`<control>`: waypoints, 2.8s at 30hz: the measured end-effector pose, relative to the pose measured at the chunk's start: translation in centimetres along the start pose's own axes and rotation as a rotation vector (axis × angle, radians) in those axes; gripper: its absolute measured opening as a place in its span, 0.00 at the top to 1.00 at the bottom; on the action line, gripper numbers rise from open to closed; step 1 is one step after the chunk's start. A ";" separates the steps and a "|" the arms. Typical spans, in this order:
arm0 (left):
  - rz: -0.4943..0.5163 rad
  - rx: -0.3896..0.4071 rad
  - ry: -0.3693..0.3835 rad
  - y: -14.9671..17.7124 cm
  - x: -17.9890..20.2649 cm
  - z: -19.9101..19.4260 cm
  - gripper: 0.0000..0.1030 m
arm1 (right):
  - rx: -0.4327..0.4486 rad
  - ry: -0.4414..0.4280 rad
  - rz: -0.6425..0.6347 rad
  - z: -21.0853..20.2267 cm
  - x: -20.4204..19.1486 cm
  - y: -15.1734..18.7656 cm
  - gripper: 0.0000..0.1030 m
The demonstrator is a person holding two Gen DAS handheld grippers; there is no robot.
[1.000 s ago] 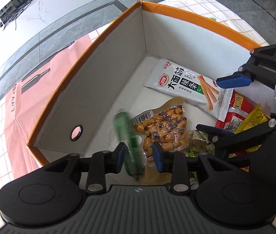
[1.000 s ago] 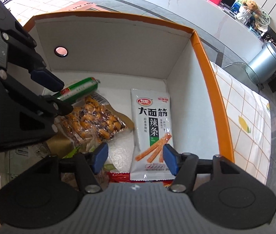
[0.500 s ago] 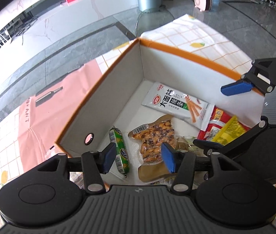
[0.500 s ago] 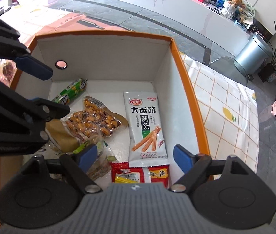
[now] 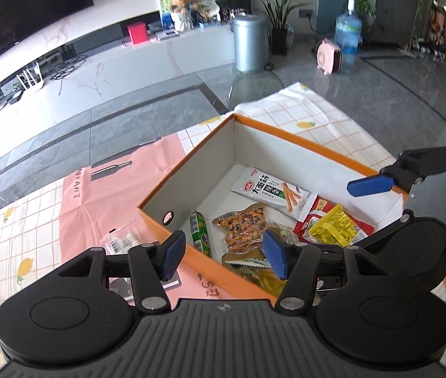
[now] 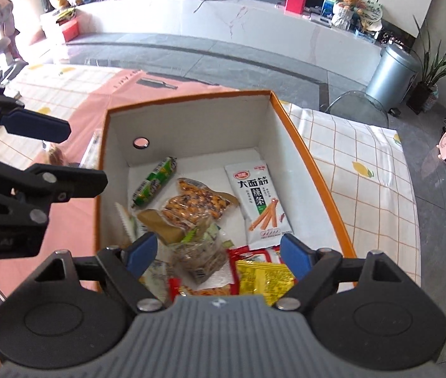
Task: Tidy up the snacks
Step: 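Withdraw both tools from the box back over the table, then reach both tools toward the bagged bread roll and the clear tray of white balls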
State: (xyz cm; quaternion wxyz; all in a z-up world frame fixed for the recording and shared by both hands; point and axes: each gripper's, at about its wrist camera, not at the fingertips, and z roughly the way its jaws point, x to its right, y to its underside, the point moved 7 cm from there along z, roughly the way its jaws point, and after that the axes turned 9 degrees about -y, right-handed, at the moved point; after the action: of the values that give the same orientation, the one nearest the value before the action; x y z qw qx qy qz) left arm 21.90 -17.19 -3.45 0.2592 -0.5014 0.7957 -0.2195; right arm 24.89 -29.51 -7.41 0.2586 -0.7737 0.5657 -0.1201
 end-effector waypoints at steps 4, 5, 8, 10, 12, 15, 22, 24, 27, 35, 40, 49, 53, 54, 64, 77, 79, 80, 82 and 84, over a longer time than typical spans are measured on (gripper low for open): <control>-0.051 0.049 -0.004 1.4 -1.2 -2.6 0.31 | 0.067 -0.016 0.037 -2.2 -2.2 0.7 0.20; -0.061 0.059 -0.007 1.8 -1.5 -3.2 0.30 | 0.086 -0.022 0.051 -2.6 -2.8 0.9 0.20; -0.093 0.087 -0.026 3.1 -2.5 -4.7 0.29 | 0.144 -0.042 0.096 -4.1 -4.5 1.7 0.20; -0.120 0.101 -0.039 4.0 -3.2 -5.5 0.28 | 0.182 -0.035 0.112 -4.8 -5.6 2.3 0.20; -0.142 0.115 -0.046 5.0 -3.9 -6.3 0.28 | 0.220 -0.030 0.125 -5.4 -6.9 3.0 0.20; -0.158 0.129 -0.055 6.8 -4.7 -7.1 0.24 | 0.269 -0.042 0.155 -6.0 -8.8 4.2 0.20; -0.252 0.160 -0.030 10.6 -7.3 -7.5 0.22 | 0.327 -0.021 0.204 -5.6 -12.9 7.0 0.17; -0.294 0.166 -0.029 11.4 -8.2 -7.4 0.22 | 0.337 0.010 0.204 -5.0 -13.8 7.8 0.17; -0.346 0.168 -0.025 12.6 -9.7 -6.9 0.22 | 0.344 0.036 0.206 -4.0 -14.8 8.6 0.17; -0.407 0.119 -0.031 14.4 -12.6 -4.2 0.22 | 0.321 0.073 0.164 -0.9 -16.5 8.8 0.18; -0.469 0.074 -0.008 14.7 -14.3 -1.9 0.22 | 0.303 0.064 0.122 1.0 -17.4 7.3 0.22; -0.533 0.000 0.008 14.4 -16.5 2.3 0.23 | 0.270 0.053 0.057 4.9 -18.2 4.1 0.29; -0.544 -0.037 0.009 14.4 -17.3 4.5 0.25 | 0.243 0.051 0.047 6.9 -17.8 3.1 0.30; -0.547 -0.043 0.008 14.4 -17.5 4.9 0.25 | 0.238 0.049 0.044 7.4 -17.8 2.9 0.30; -0.581 -0.044 -0.006 13.5 -19.2 10.1 0.25 | 0.209 0.019 0.010 12.9 -17.1 0.0 0.42; -0.538 0.013 -0.064 13.0 -18.8 14.4 0.25 | 0.220 0.004 -0.055 18.5 -16.9 -2.4 0.41; -0.527 0.022 -0.071 13.0 -18.6 14.6 0.26 | 0.230 0.017 -0.070 18.9 -17.1 -2.6 0.41; -0.521 0.024 -0.072 13.0 -18.5 14.7 0.26 | 0.232 0.022 -0.075 19.1 -17.2 -2.6 0.40; -0.502 0.019 -0.067 12.9 -18.3 15.1 0.40 | 0.239 0.029 -0.091 19.5 -17.5 -2.7 0.36; -0.505 0.024 -0.066 12.9 -18.2 15.1 0.43 | 0.239 0.041 -0.101 19.8 -17.7 -2.8 0.33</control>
State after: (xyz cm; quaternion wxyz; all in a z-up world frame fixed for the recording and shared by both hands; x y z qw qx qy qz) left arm 29.19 3.25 -19.42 0.2278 -0.6882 0.6336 -0.2701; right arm 30.76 -7.04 -20.57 0.3310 -0.7621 0.5130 -0.2155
